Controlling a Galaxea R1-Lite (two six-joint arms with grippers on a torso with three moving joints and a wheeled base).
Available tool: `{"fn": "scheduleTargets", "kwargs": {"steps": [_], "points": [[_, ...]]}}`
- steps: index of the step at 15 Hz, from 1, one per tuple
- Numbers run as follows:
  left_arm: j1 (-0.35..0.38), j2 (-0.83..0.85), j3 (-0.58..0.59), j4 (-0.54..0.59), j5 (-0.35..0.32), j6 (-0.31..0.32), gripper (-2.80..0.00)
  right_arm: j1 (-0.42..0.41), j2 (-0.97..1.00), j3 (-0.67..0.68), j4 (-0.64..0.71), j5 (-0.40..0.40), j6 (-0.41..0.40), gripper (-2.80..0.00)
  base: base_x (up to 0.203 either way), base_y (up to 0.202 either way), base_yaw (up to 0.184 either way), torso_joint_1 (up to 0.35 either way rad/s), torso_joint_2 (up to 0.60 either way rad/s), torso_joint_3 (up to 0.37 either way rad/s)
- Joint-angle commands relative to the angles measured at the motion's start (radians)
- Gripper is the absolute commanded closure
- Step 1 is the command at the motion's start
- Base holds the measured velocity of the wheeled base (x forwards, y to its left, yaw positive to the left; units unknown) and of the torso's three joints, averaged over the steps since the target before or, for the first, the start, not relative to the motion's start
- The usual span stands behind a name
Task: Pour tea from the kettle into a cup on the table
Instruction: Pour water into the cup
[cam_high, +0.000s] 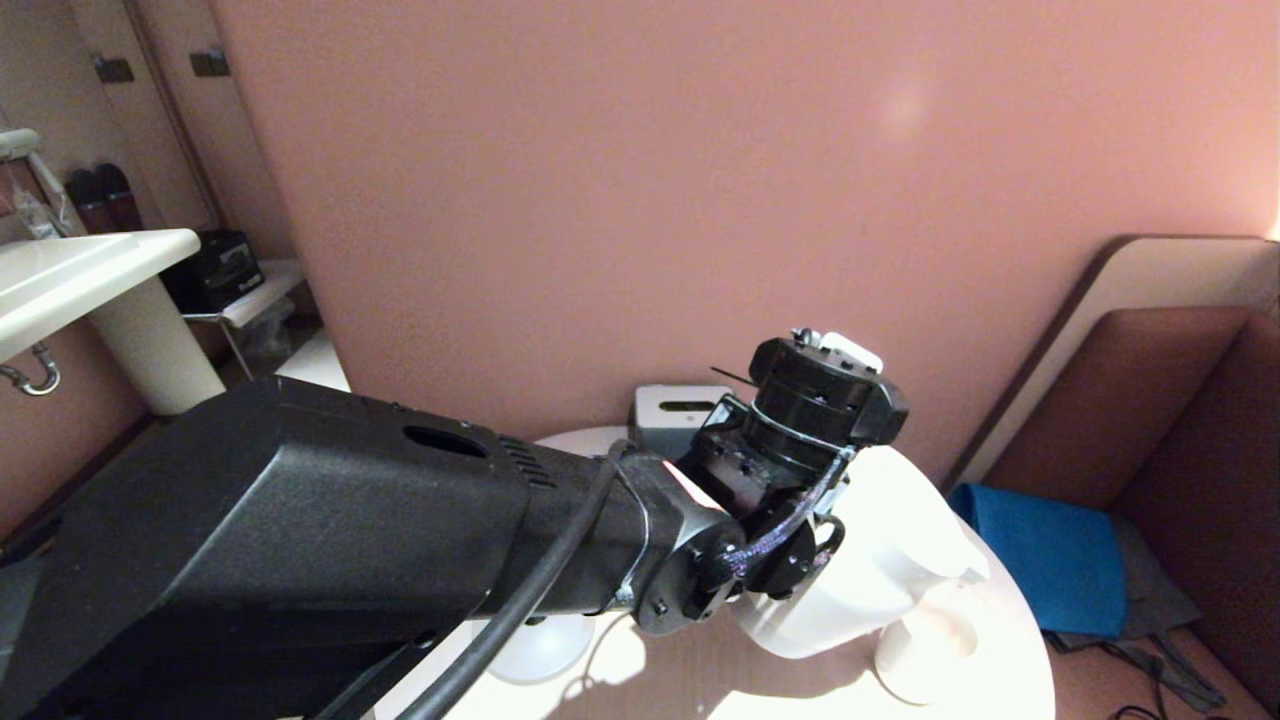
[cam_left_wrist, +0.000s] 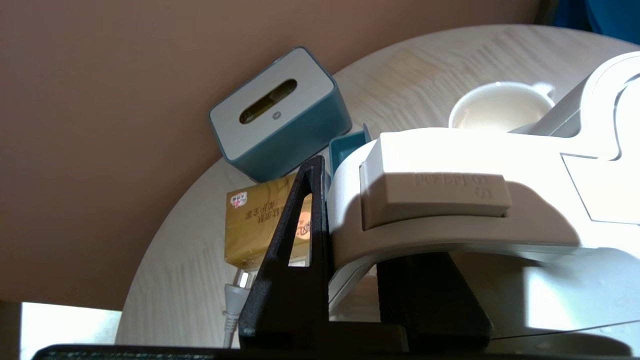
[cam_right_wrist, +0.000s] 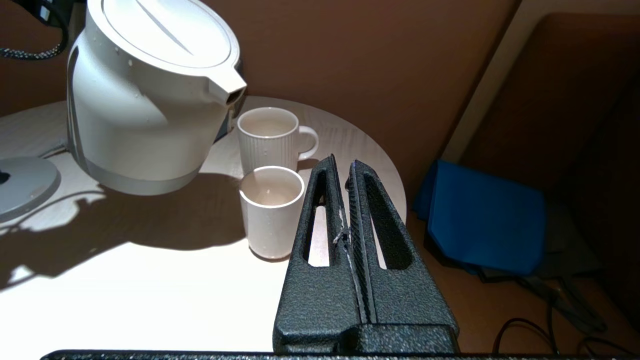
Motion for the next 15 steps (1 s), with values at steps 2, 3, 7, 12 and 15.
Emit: {"fn": "scheduleTargets", "kwargs": {"steps": [2, 3, 7, 12, 15], "points": [[0.003, 0.019, -0.008, -0.009, 0.016, -0.007, 0.0, 0.0, 0.001, 0.0, -0.001, 0.0, 0.0, 0.0, 0.0, 0.0, 0.0, 0.0, 0.0, 0.0], [0.005, 0.024, -0.008, -0.011, 0.022, -0.009, 0.0, 0.0, 0.001, 0.0, 0.0, 0.0, 0.0, 0.0, 0.0, 0.0, 0.0, 0.0, 0.0, 0.0], [0.007, 0.037, -0.011, -0.016, 0.024, -0.018, 0.0, 0.0, 0.001, 0.0, 0.0, 0.0, 0.0, 0.0, 0.0, 0.0, 0.0, 0.0, 0.0, 0.0], [0.007, 0.067, -0.057, -0.01, 0.025, -0.019, 0.0, 0.0, 0.001, 0.0, -0.001, 0.0, 0.0, 0.0, 0.0, 0.0, 0.0, 0.0, 0.0, 0.0], [0.007, 0.096, -0.096, -0.002, 0.025, -0.013, 0.0, 0.0, 0.001, 0.0, 0.0, 0.0, -0.001, 0.0, 0.0, 0.0, 0.0, 0.0, 0.0, 0.0]]}}
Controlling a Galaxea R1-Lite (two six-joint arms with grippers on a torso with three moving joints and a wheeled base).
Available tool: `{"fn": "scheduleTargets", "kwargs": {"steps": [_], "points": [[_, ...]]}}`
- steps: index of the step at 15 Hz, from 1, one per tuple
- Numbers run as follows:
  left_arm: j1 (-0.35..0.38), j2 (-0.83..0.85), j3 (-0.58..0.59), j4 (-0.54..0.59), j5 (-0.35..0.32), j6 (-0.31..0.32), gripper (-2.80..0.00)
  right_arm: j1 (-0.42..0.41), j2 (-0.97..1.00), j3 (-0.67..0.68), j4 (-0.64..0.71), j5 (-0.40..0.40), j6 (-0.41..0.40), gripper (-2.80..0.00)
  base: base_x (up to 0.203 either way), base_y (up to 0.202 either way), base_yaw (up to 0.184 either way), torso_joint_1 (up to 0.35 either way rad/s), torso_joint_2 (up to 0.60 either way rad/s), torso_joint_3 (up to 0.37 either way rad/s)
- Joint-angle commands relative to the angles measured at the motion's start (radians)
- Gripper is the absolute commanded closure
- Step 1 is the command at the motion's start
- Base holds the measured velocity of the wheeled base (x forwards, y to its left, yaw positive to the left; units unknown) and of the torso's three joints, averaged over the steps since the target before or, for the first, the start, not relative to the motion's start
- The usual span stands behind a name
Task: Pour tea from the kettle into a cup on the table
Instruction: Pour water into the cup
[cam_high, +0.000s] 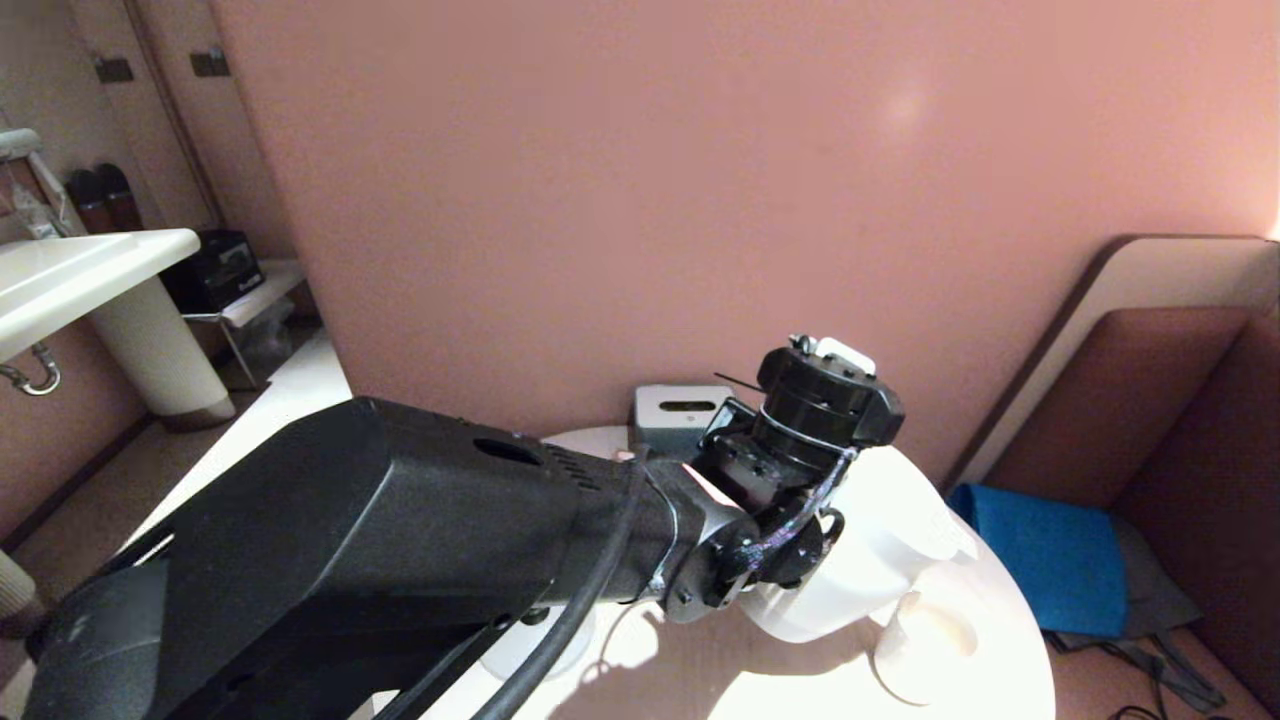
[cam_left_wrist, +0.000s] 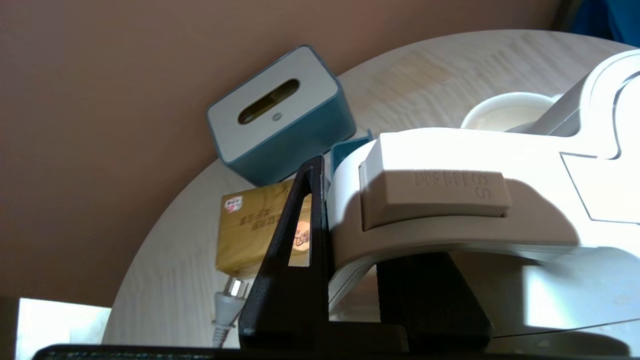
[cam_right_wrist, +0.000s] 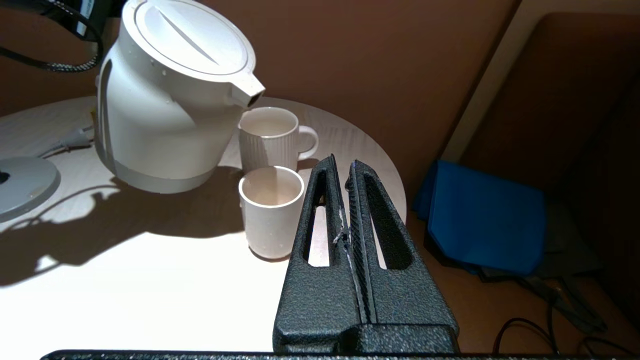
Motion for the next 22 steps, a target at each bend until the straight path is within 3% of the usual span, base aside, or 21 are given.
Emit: {"fn": "scheduleTargets", "kwargs": {"steps": [1, 22], "points": [[0.001, 0.017, -0.012, -0.002, 0.005, 0.007, 0.0, 0.0, 0.001, 0.0, -0.001, 0.0, 0.0, 0.0, 0.0, 0.0, 0.0, 0.0, 0.0, 0.0], [-0.014, 0.075, -0.015, -0.013, 0.006, 0.12, 0.0, 0.0, 0.001, 0.0, -0.001, 0.0, 0.0, 0.0, 0.0, 0.0, 0.0, 0.0, 0.0, 0.0]]}}
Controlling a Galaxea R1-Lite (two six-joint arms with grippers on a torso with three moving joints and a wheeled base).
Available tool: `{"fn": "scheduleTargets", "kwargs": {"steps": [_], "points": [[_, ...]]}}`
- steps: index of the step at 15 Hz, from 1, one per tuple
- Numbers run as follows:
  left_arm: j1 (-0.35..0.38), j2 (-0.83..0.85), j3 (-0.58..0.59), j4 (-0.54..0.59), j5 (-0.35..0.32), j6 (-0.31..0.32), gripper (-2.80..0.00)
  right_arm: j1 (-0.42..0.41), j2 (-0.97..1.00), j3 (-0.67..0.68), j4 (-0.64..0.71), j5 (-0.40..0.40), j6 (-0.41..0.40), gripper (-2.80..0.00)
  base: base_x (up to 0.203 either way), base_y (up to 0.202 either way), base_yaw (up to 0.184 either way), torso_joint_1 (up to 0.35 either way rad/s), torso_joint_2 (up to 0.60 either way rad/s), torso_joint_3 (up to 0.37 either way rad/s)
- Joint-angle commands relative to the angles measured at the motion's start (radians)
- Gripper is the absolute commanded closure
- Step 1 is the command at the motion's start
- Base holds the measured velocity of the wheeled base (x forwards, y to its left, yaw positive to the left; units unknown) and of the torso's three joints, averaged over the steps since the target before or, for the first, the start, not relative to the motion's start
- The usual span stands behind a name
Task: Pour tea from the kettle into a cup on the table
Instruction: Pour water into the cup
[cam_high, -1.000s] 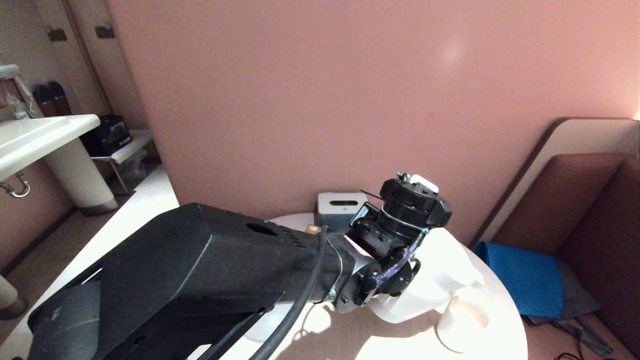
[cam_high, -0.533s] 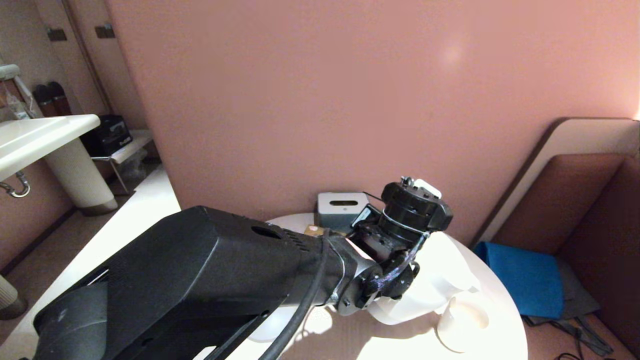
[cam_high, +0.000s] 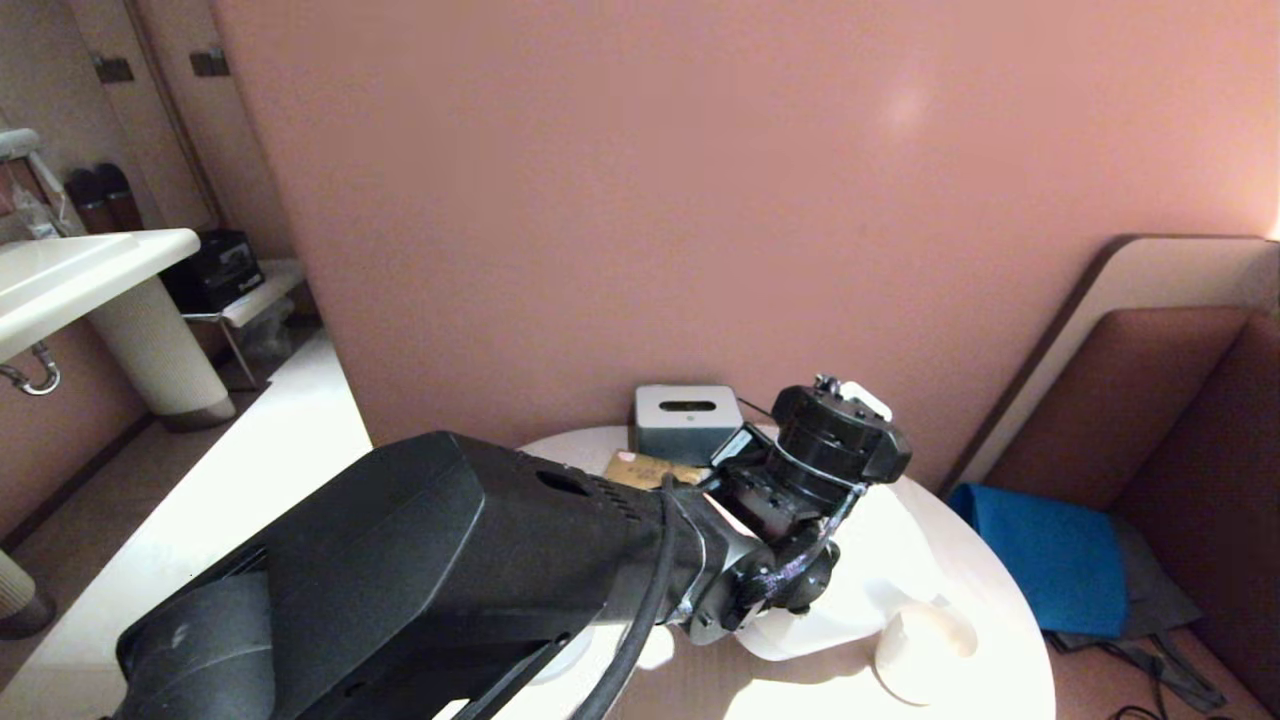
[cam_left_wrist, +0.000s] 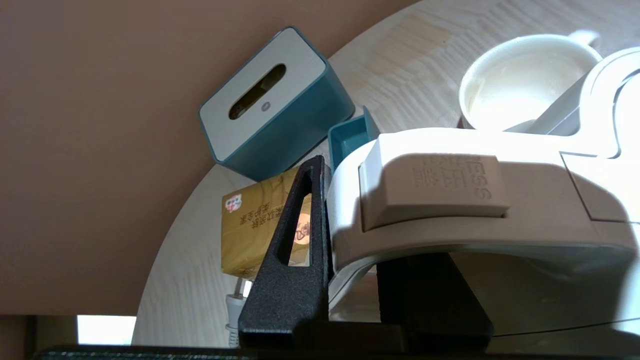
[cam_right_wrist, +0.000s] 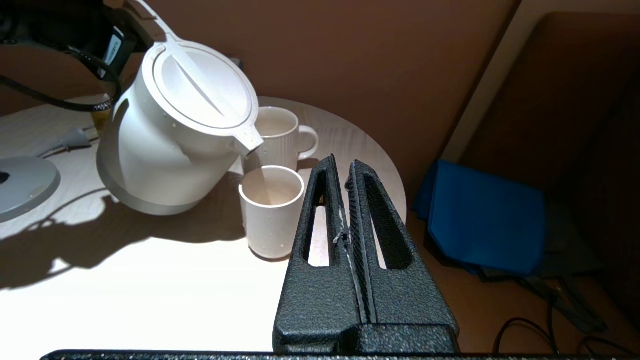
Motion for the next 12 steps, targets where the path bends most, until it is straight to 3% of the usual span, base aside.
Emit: {"fn": "scheduleTargets", "kwargs": {"steps": [1, 12], "points": [[-0.001, 0.008, -0.002, -0.002, 0.003, 0.009, 0.0, 0.0, 0.001, 0.0, -0.001, 0.001, -0.001, 0.0, 0.0, 0.0, 0.0, 0.0, 0.0, 0.0], [-0.003, 0.067, -0.135, 0.006, 0.003, 0.121, 0.0, 0.0, 0.001, 0.0, -0.001, 0.001, -0.001, 0.0, 0.0, 0.0, 0.0, 0.0, 0.0, 0.0]]}}
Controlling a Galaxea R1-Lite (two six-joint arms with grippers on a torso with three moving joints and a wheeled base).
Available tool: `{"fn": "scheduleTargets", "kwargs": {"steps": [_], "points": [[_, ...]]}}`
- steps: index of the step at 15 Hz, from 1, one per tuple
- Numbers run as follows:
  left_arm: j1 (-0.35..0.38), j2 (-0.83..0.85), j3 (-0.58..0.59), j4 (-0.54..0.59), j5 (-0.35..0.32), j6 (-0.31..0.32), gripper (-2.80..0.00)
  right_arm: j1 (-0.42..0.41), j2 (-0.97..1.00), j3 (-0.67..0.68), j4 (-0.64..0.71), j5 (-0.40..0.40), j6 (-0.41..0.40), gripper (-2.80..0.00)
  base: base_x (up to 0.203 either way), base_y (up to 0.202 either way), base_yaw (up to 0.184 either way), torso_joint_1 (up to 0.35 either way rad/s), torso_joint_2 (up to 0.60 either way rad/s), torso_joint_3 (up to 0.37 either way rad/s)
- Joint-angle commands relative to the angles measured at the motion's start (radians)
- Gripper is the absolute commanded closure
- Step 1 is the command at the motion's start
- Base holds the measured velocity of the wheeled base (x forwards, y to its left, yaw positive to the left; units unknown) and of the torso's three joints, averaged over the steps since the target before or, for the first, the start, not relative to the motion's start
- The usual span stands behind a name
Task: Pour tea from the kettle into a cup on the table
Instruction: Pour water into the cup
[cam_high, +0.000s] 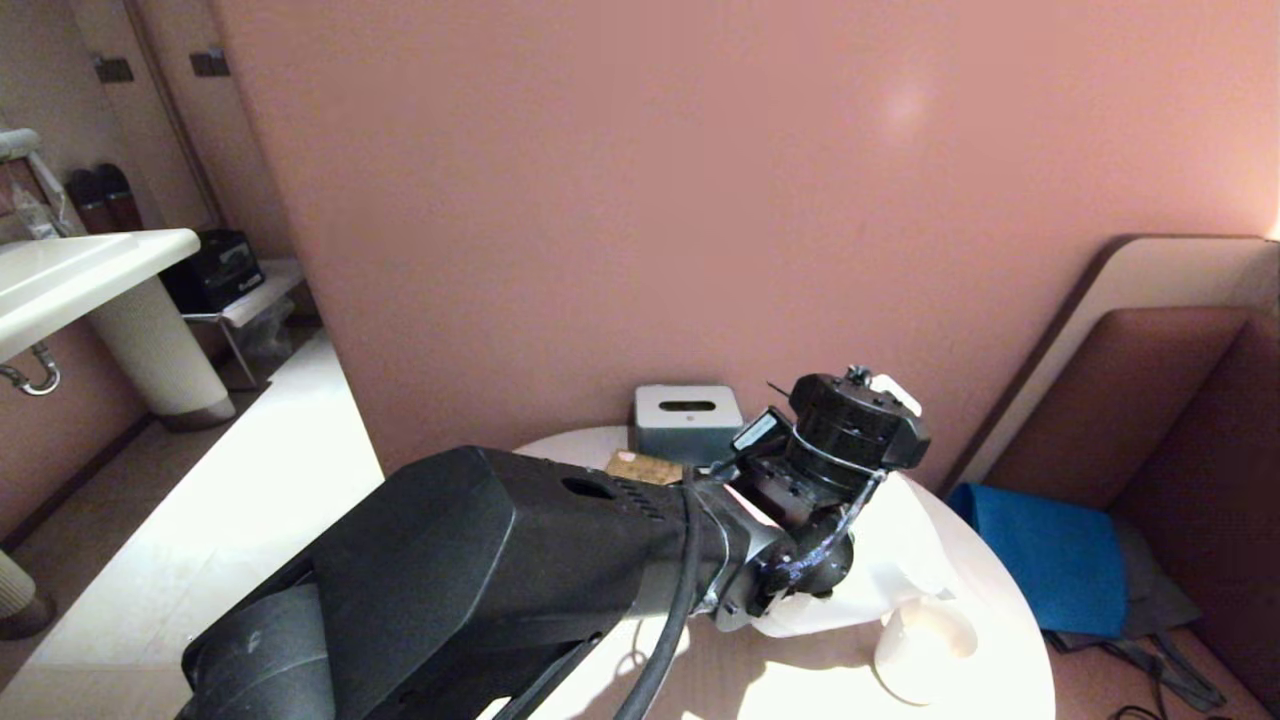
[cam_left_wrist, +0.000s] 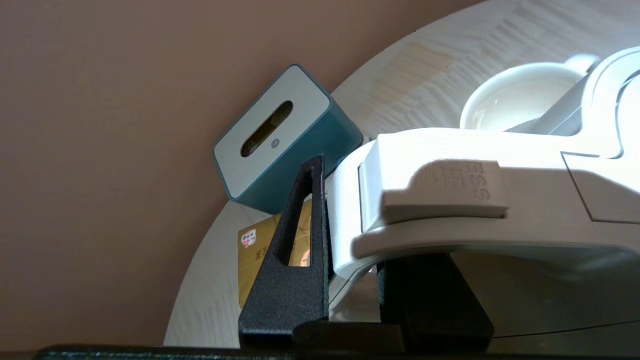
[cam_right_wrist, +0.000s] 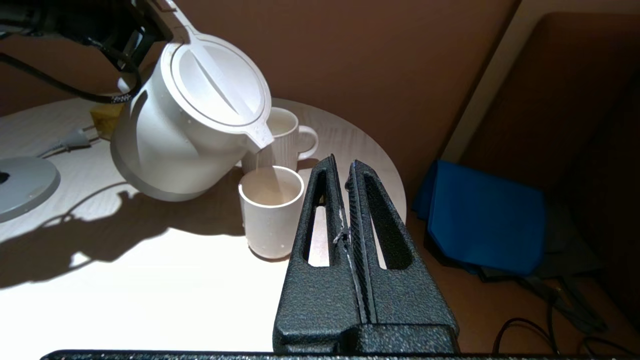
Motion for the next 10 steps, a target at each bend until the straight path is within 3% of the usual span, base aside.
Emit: {"fn": "scheduleTargets", "kwargs": {"steps": [1, 10], "points": [[0.0, 0.007, -0.003, -0.004, 0.004, 0.007, 0.0, 0.0, 0.001, 0.0, -0.001, 0.0, 0.0, 0.0, 0.0, 0.0, 0.0, 0.0, 0.0, 0.0], [-0.007, 0.032, -0.071, -0.004, 0.002, 0.118, 0.0, 0.0, 0.001, 0.0, -0.001, 0.0, 0.0, 0.0, 0.0, 0.0, 0.0, 0.0, 0.0, 0.0]]}}
